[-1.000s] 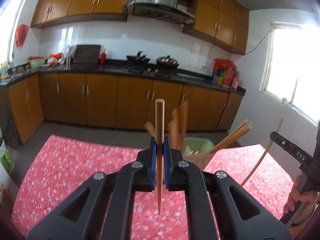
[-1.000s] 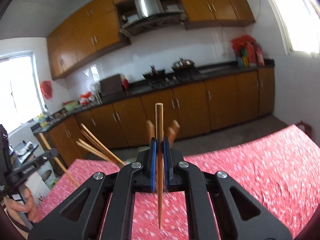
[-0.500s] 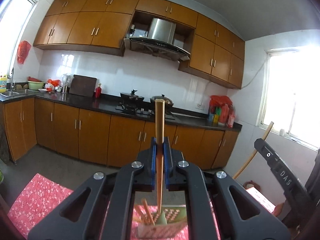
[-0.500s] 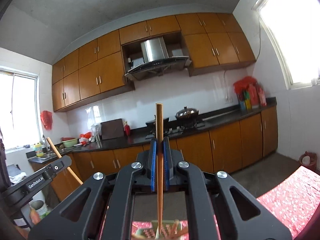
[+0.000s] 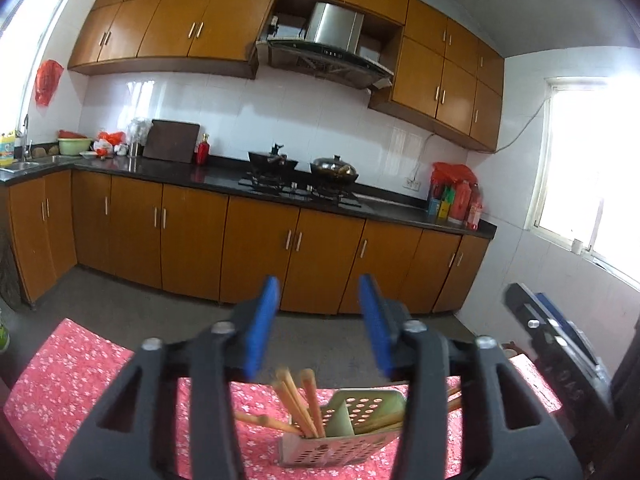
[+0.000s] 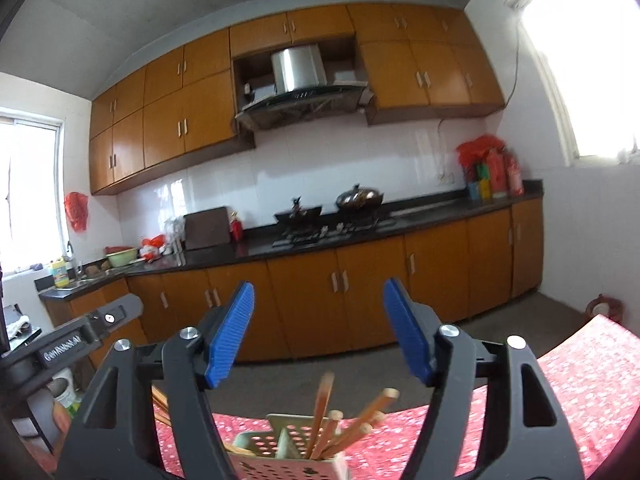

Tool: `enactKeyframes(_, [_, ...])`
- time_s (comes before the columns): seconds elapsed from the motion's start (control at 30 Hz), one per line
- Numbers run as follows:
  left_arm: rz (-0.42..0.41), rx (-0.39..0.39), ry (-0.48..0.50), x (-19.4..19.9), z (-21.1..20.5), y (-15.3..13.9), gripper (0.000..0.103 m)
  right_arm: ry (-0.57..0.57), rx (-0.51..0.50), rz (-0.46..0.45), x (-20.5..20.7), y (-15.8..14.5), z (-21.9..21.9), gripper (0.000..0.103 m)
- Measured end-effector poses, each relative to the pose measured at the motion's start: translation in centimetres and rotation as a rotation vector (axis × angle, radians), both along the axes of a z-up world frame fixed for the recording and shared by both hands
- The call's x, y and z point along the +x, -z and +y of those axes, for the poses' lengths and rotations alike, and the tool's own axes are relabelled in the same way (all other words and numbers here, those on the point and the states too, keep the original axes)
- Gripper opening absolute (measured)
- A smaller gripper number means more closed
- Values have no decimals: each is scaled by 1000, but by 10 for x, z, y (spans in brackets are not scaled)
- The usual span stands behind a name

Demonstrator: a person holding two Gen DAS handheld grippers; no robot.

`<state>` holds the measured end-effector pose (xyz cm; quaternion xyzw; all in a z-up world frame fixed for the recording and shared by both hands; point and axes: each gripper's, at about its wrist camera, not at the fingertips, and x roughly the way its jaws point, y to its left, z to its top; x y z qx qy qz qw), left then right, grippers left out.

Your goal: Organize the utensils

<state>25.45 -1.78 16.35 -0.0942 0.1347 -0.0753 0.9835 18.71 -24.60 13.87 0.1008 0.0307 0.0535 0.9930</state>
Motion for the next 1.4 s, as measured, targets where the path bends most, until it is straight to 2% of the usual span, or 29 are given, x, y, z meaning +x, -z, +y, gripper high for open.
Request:
enactKeyframes(0.07, [-13,8,-11,-14,9,-6,58,3,1,0,-16,-7,-9,74])
enactKeyframes(0.13, [-25,4,-13,-30,19,-9,76,4,10,-2,-32,-10,-17,93])
enactKeyframes(0.23, [-42,9,-19,-63,36,-6,94,21,-18,7,-58,-7,-24,101])
enactKeyframes(0.3, [-44,23,-23,-87,47,1,99,35,-53,35,-72,0,-25,101])
enactKeyframes(0.53, [7,118,-92,-162,64,46,99,152,-166,156,-118,38,-15,101])
enactKeyframes(0.73, [45,176,-125,-213,64,87,99,176,-239,164,-158,65,8,101])
enactKeyframes(0.9, [76,242,-122,-236,53,114,99,168,-305,182,-174,89,29,101])
enactKeyframes(1.03, [73,234,-87,-248,48,125,99,105,-285,230,-181,105,32,101])
enactKeyframes(1.17, [74,239,-92,-256,46,135,99,41,-228,276,-188,117,32,101])
enactKeyframes(1.4, [77,273,-95,-263,40,146,99,31,-176,267,-201,129,32,101])
